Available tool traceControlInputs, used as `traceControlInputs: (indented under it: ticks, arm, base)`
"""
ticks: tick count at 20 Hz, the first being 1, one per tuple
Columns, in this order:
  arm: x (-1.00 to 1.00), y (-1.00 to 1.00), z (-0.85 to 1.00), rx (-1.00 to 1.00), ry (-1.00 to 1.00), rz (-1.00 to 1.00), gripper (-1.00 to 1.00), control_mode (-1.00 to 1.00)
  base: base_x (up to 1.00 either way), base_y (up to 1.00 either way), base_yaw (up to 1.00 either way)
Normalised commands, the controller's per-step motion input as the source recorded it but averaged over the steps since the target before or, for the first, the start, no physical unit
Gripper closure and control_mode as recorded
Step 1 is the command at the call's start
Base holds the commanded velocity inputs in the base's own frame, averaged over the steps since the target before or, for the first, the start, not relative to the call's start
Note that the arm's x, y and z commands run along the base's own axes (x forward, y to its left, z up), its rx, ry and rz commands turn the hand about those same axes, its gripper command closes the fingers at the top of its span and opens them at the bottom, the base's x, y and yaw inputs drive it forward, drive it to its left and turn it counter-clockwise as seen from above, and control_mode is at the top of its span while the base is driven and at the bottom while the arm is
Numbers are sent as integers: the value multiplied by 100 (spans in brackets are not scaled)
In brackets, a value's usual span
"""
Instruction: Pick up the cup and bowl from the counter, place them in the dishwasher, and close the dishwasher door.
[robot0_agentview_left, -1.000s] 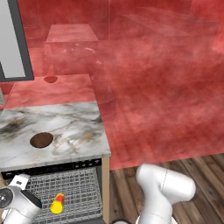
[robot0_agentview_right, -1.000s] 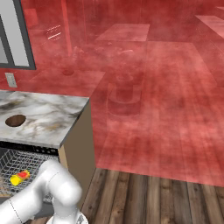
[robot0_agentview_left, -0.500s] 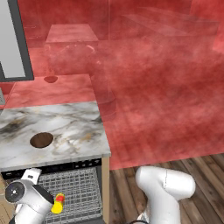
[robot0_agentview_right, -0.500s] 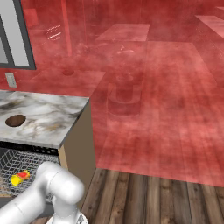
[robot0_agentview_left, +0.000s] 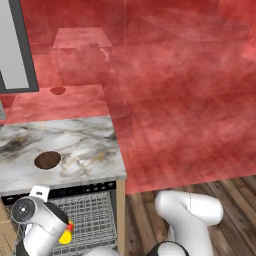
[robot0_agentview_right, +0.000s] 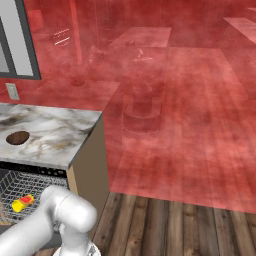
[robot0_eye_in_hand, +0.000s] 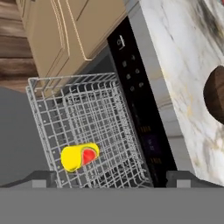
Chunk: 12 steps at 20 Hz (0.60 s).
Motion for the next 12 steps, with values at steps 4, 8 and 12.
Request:
traceControlInputs:
  ticks: [4,8,12]
  arm:
    - [0,-5,43,-6,0,1,-100,-100]
    - [2,-16,48,-7,0,0,-100,-100]
    - [9,-24,30,-4,0,0,-100,-100]
  base:
    - [0,0,0]
    - [0,0,0]
    - [0,0,0]
